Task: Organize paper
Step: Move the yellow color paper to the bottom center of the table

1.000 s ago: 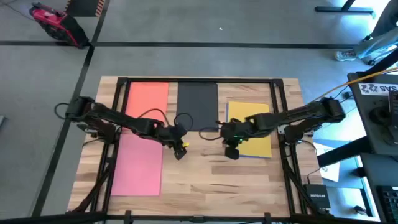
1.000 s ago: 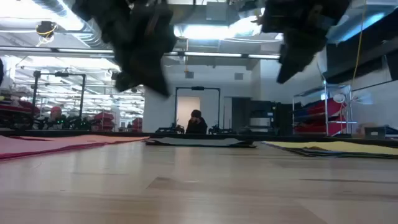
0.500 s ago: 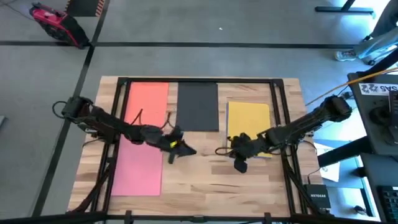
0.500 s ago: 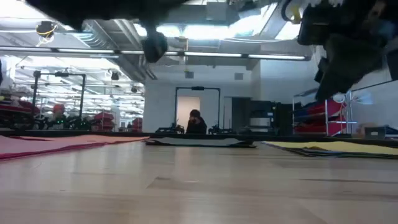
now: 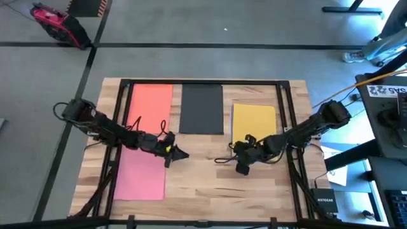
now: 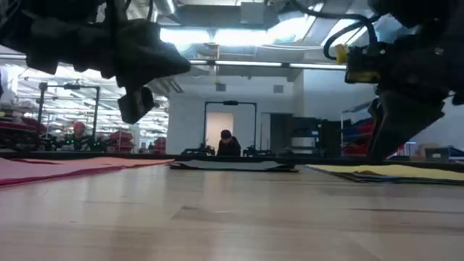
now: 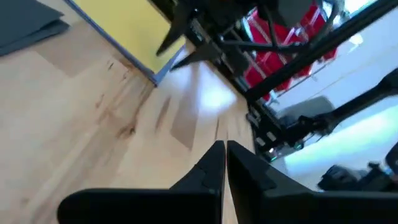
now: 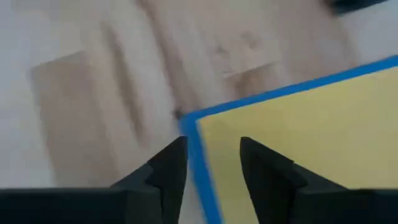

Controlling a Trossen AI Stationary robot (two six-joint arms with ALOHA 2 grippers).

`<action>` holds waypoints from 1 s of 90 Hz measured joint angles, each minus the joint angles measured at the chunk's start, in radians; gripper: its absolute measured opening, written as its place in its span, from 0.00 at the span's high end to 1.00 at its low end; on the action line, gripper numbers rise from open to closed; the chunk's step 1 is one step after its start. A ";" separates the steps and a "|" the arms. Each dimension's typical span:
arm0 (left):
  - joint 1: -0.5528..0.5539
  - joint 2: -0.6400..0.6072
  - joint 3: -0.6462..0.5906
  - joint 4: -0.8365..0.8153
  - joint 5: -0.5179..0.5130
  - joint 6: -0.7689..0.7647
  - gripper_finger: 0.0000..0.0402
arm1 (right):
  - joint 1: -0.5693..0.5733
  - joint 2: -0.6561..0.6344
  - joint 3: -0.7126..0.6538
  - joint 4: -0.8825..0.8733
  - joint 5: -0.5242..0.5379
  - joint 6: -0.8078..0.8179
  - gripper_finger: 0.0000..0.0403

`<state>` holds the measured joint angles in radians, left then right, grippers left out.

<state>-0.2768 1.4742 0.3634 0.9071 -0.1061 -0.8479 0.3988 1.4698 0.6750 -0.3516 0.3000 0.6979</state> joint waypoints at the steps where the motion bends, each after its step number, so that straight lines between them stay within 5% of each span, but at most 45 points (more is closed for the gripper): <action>1: 0.000 0.000 0.000 -0.001 0.002 0.002 1.00 | 0.000 0.001 0.000 0.000 0.004 0.000 0.65; 50: 0.002 0.000 0.000 -0.089 0.062 0.023 1.00 | 0.000 0.099 0.000 0.030 -0.013 -0.017 0.65; 79: 0.002 0.000 0.000 -0.088 0.062 0.018 1.00 | 0.000 0.101 0.030 0.000 0.012 0.002 0.97; 90: 0.002 0.000 0.000 -0.087 0.062 0.018 1.00 | 0.000 0.101 0.067 -0.029 0.009 0.002 0.96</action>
<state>-0.2752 1.4742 0.3637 0.8201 -0.0444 -0.8299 0.3988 1.5711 0.7422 -0.3802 0.3086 0.6997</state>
